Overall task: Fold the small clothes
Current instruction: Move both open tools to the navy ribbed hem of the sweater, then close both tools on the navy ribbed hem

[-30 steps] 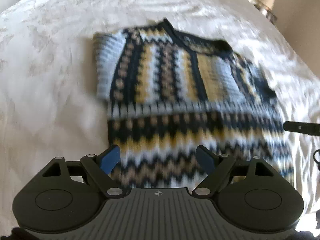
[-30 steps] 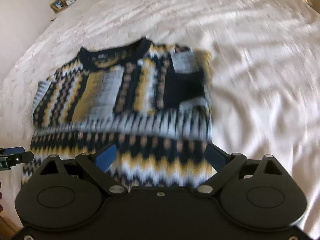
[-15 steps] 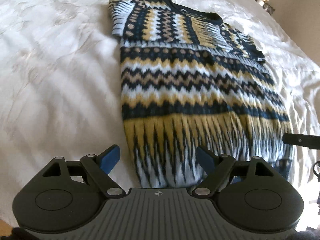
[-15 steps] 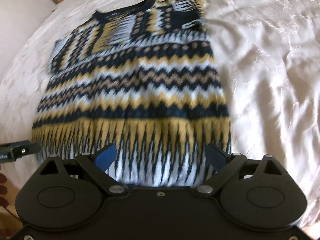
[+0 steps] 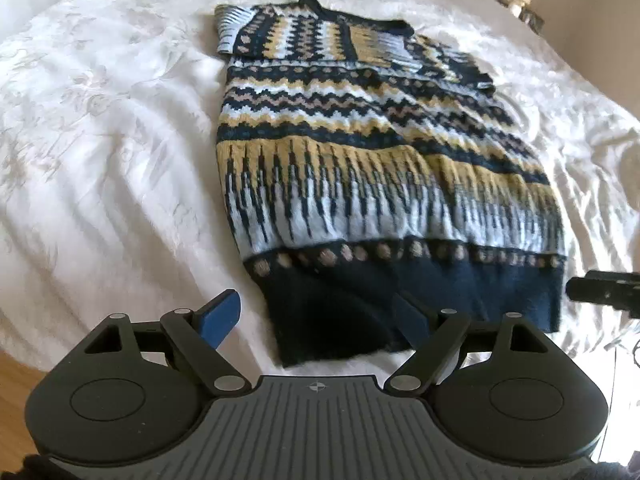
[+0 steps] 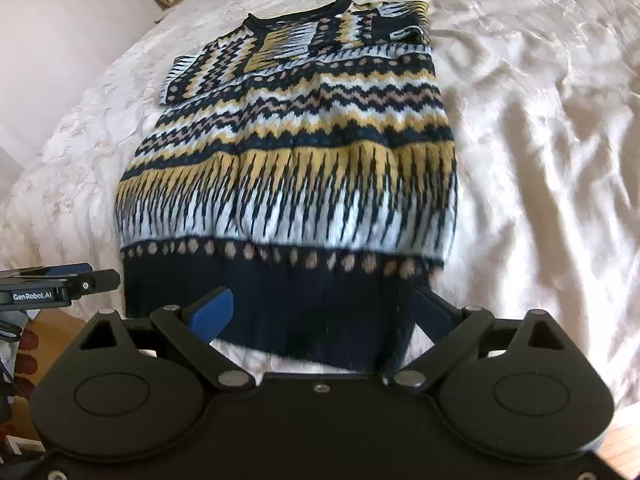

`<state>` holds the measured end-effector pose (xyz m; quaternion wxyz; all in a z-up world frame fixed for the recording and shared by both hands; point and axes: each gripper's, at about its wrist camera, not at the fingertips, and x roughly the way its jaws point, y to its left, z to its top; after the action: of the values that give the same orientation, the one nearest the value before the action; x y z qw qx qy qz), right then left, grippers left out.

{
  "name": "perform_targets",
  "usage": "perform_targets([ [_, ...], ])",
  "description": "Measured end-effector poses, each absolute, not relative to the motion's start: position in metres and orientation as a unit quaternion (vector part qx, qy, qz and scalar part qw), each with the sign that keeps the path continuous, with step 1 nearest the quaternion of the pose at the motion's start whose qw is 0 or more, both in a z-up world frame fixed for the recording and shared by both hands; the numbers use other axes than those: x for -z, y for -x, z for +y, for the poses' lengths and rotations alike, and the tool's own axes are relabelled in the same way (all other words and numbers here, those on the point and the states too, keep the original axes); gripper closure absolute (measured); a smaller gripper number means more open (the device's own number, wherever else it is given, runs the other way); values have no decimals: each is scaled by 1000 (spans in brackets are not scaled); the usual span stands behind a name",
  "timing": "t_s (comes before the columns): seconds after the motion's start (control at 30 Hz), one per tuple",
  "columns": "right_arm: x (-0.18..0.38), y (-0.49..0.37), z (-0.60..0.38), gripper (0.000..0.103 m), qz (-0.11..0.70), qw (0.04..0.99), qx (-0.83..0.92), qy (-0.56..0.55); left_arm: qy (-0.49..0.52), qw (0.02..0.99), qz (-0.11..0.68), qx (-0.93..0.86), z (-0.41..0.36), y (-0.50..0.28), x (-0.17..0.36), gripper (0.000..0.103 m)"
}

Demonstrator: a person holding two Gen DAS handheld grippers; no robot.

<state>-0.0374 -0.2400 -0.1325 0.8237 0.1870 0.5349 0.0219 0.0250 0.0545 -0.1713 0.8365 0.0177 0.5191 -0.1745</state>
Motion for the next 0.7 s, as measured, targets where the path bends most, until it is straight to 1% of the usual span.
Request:
perform_targets([
  [0.3,132,62,-244,7,519,830,-11,-205,-21,841,510,179,55,1,168,20],
  [0.7,151,42,-247,7,541,816,-8,-204,-14,830,529,176,60,-38,198,20],
])
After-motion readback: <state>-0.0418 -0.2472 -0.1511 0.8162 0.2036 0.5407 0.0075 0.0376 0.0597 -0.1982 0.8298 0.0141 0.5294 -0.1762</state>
